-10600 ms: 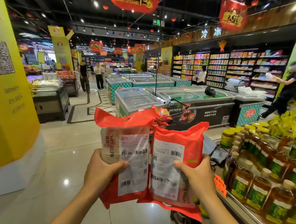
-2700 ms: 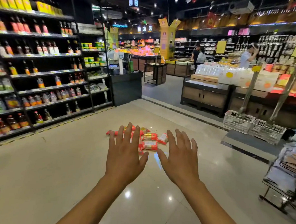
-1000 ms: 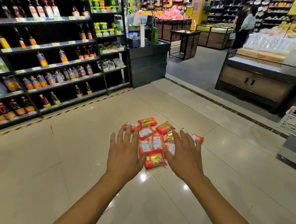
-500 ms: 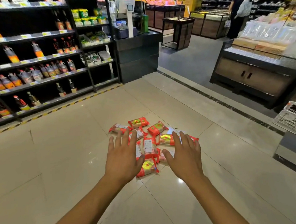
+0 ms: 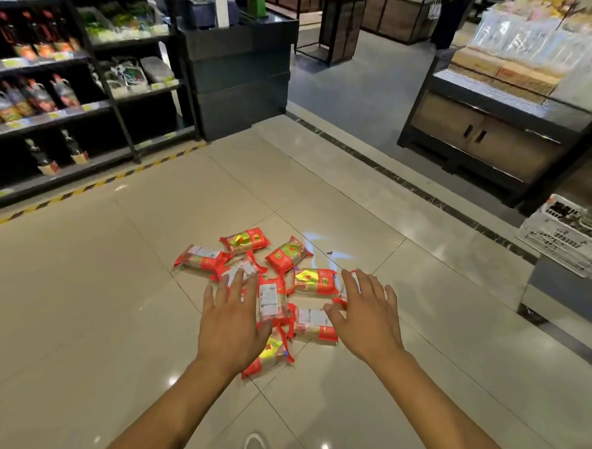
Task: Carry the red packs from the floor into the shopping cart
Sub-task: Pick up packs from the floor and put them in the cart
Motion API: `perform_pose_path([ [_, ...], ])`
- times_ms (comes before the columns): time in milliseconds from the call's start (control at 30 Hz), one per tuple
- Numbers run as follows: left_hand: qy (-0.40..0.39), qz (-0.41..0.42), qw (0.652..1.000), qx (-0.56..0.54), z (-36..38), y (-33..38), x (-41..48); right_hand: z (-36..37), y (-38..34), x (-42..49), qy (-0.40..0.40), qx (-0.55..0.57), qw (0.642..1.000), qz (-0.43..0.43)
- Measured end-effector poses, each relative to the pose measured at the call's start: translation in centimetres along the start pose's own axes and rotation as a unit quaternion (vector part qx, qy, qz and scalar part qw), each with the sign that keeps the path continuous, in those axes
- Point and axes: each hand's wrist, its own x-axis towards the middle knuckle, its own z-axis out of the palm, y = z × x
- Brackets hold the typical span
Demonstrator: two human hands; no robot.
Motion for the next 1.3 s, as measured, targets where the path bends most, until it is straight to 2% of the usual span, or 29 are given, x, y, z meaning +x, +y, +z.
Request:
perform_pose_path([
  [300, -0.093, 0.026, 0.995, 0.016, 6.4, -1.5, 11.6, 5.8, 2.3, 10.5, -0.054, -0.018, 0.998, 0.020],
  [633, -0.214, 0.016, 0.976, 0.038, 20.4, -0.7, 20.6, 20.6, 8.8, 21.1, -0.156, -0.046, 0.986, 0.041],
  [767, -0.260, -0.005, 0.964, 0.053, 30.1, -1.1, 24.8, 29.9, 12.0, 26.8, -0.195, -0.035, 0.979, 0.040],
  [933, -0.314, -0.032, 0.947, 0.058, 45.5, -2.2, 29.1, 44.2, 16.6, 33.0, -0.265, -0.041, 0.963, 0.042],
  [1033, -0.340, -0.038, 0.939, 0.045, 54.7, -3.1, 31.1, 52.7, 19.4, 36.5, -0.277, -0.027, 0.960, 0.035],
  [1300, -0.397, -0.039, 0.915, 0.067, 74.6, -5.4, 35.5, 72.0, 23.7, 45.0, -0.329, -0.011, 0.944, -0.032],
])
